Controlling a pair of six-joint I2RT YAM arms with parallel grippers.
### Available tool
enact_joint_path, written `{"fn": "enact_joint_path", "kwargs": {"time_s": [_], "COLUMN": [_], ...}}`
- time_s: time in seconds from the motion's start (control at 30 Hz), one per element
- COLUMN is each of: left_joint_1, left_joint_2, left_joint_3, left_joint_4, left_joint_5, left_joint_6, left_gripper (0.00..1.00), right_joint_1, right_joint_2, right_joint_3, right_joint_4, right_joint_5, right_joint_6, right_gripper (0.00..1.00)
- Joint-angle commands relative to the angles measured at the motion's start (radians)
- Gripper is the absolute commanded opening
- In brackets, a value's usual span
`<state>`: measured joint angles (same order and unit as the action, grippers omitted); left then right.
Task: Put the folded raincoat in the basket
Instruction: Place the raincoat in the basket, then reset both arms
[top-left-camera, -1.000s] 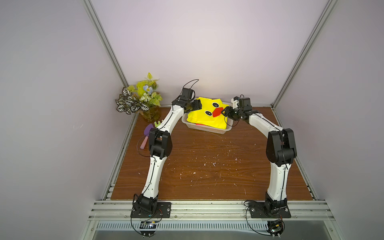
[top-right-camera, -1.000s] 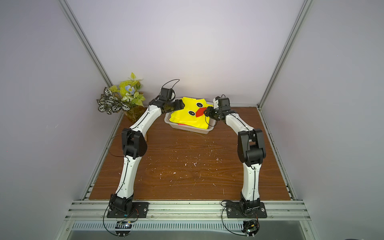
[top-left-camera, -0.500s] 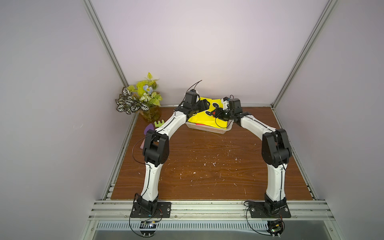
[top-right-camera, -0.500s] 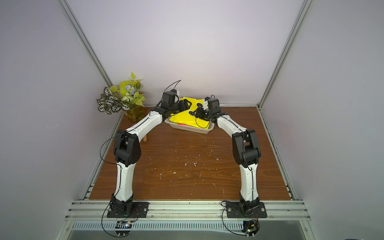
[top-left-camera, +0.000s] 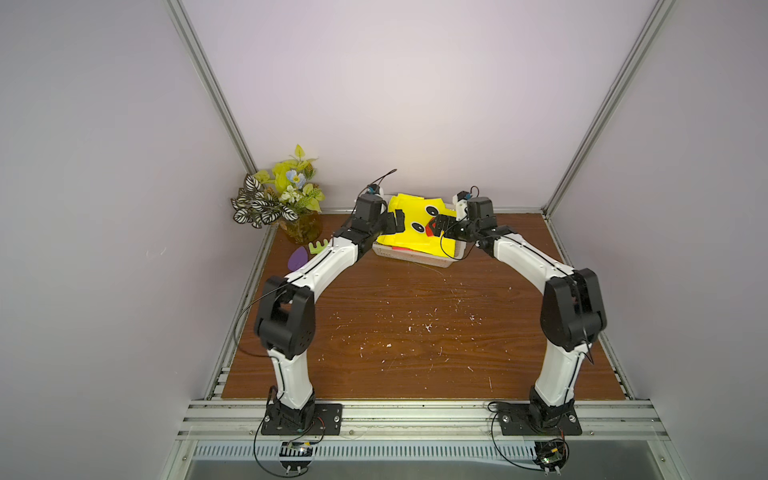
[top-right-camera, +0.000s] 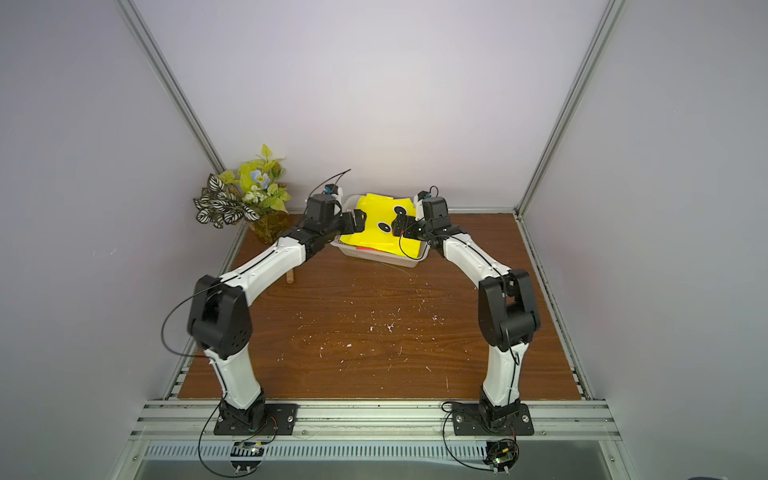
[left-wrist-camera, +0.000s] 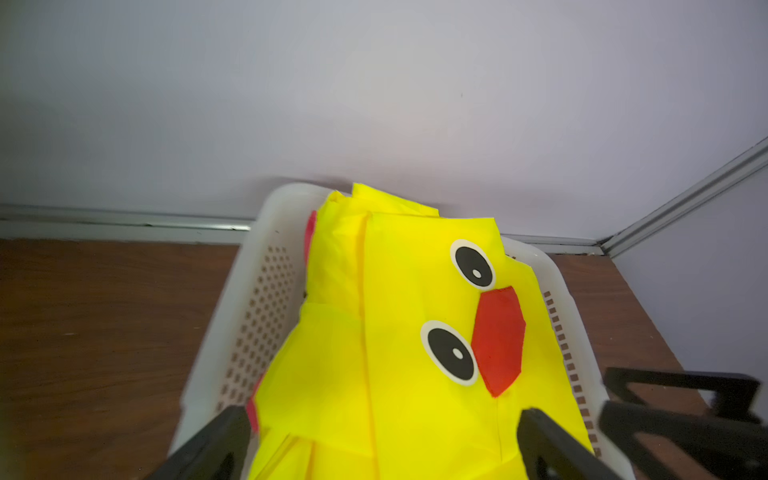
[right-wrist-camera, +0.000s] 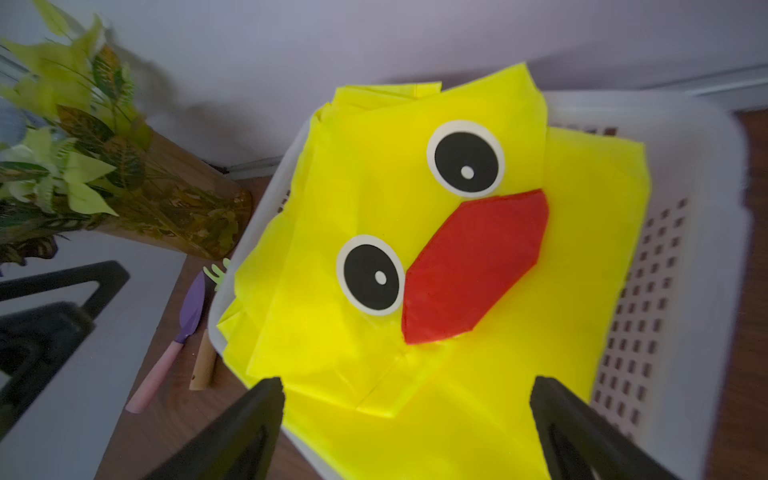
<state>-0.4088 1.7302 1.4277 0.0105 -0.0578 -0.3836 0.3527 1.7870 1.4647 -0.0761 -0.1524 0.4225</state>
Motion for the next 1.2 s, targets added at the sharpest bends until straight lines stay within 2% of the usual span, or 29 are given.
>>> {"fn": "enact_joint_path", "kwargs": {"time_s": [0.0, 0.03, 0.1, 0.17, 0.27, 0.37, 0.47, 0.63, 0.73, 0.8, 0.93, 1.03, 1.1, 1.17], "left_joint_1": [-0.005, -0.005, 0.008, 0.063, 0.114, 0.120, 0.123, 0.137, 0.155, 0.183, 0.218, 0.234, 0.271, 0.292], "left_joint_2": [-0.241, -0.307, -0.437, -0.497, -0.486, -0.425, -0.352, -0.251, -0.238, -0.238, -0.316, -0.369, -0.356, -0.301], "left_joint_3": [-0.245, -0.345, -0.568, -0.677, -0.747, -0.823, -0.897, -0.951, -0.936, -0.926, -0.974, -1.048, -1.082, -1.078], "left_joint_4": [0.294, 0.387, 0.586, 0.620, 0.588, 0.665, 0.785, 0.912, 0.923, 0.890, 0.832, 0.855, 0.912, 0.939], "left_joint_5": [-0.264, -0.297, -0.388, -0.395, -0.495, -0.617, -0.675, -0.598, -0.510, -0.441, -0.391, -0.379, -0.342, -0.334], "left_joint_6": [0.201, 0.252, 0.302, 0.255, 0.191, 0.203, 0.232, 0.352, 0.389, 0.378, 0.366, 0.378, 0.351, 0.347], "left_gripper": [0.99, 0.99, 0.99, 0.99, 0.99, 0.99, 0.99, 0.99, 0.99, 0.99, 0.99, 0.99, 0.99, 0.99], "right_joint_1": [0.011, 0.011, 0.013, 0.012, 0.002, -0.030, -0.066, -0.104, -0.110, -0.110, -0.116, -0.128, -0.149, -0.163], "right_joint_2": [-0.250, -0.311, -0.478, -0.620, -0.771, -0.816, -0.758, -0.571, -0.482, -0.421, -0.374, -0.343, -0.277, -0.310], "right_joint_3": [-0.163, -0.244, -0.459, -0.648, -0.889, -1.049, -1.169, -1.226, -1.249, -1.235, -1.194, -1.241, -1.292, -1.275], "right_joint_4": [0.125, 0.162, 0.256, 0.363, 0.515, 0.620, 0.804, 1.029, 1.181, 1.195, 1.184, 1.312, 1.501, 1.404], "right_joint_5": [0.196, 0.245, 0.426, 0.563, 0.727, 0.832, 0.838, 0.851, 0.776, 0.764, 0.788, 0.700, 0.656, 0.640], "right_joint_6": [-0.083, -0.086, -0.086, -0.142, -0.243, -0.288, -0.362, -0.387, -0.400, -0.403, -0.428, -0.474, -0.491, -0.464], "right_gripper": [1.00, 1.00, 1.00, 1.00, 1.00, 0.99, 0.99, 1.00, 1.00, 0.99, 0.99, 1.00, 1.00, 1.00]}}
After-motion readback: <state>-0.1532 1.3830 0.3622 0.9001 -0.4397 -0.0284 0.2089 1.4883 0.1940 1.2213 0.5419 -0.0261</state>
